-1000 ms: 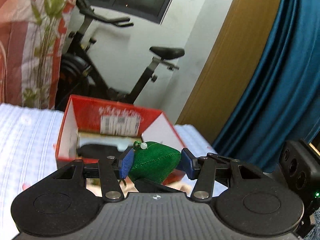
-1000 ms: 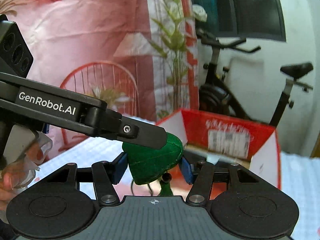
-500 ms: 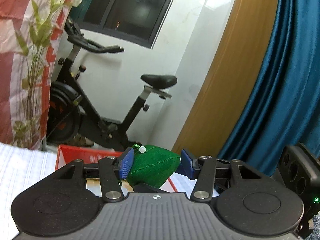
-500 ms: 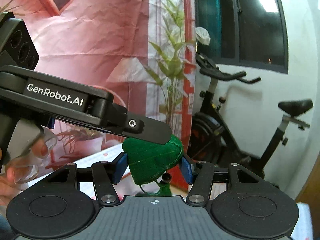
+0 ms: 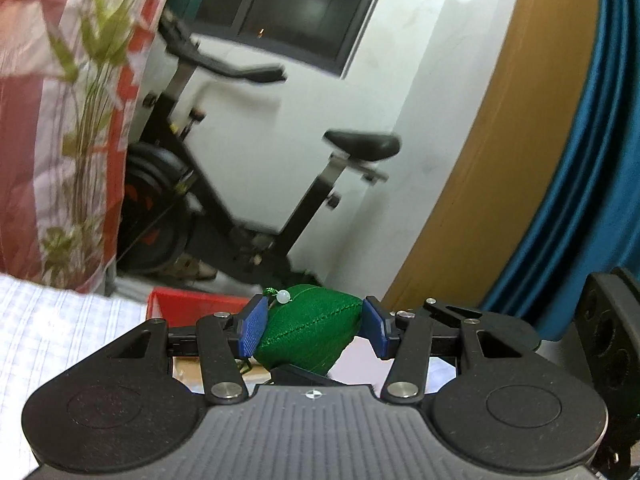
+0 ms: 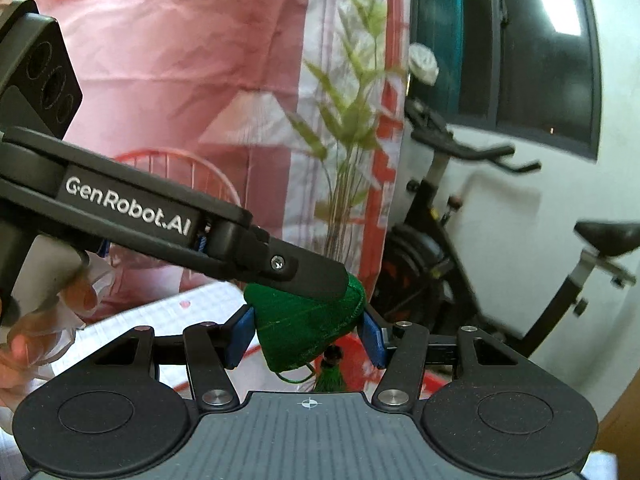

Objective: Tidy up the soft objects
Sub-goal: 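Lift the green pouch with both grippers and lower it into the box, then open both grippers to release the pouch and withdraw from the box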

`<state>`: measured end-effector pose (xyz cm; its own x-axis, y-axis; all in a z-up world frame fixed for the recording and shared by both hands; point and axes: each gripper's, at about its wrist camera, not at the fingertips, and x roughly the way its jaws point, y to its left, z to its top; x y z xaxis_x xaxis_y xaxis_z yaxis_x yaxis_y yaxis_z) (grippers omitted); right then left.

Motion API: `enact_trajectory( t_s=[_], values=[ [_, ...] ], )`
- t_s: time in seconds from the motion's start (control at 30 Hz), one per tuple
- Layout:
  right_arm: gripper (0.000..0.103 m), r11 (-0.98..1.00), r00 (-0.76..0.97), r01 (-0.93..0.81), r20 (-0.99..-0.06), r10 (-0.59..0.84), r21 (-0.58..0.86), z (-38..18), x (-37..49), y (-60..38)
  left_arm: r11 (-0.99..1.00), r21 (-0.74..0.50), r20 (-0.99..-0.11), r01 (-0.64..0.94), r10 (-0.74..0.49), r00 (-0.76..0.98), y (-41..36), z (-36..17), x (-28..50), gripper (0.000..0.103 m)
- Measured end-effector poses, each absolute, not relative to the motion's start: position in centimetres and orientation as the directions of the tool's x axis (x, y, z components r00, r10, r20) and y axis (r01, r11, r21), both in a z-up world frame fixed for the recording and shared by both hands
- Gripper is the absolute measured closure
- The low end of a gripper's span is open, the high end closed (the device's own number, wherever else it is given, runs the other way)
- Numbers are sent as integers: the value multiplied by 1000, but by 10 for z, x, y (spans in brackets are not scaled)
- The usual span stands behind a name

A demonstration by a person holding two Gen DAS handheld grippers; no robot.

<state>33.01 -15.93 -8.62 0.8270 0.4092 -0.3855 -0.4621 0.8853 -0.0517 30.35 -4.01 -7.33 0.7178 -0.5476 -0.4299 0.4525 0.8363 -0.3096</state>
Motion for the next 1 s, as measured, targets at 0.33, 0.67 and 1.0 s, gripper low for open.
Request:
enact_trajectory(
  t_s=[0.33,0.67,1.0],
  values=[
    [51,914,783,-405,-524,335,-20,-144,361,-160,862,-303,-528,406,-507,682,-35,-115,332,49],
    [39,986,798,-133,-601,44,-104,-169,364,-198,899,-235,-546,369,-436,715,-24,-113,330,48],
    [37,989,807,-129,-587,61,-75,-163,327,-216,925,-181,-558,335,-377,739,-9,-111,298,47]
  ],
)
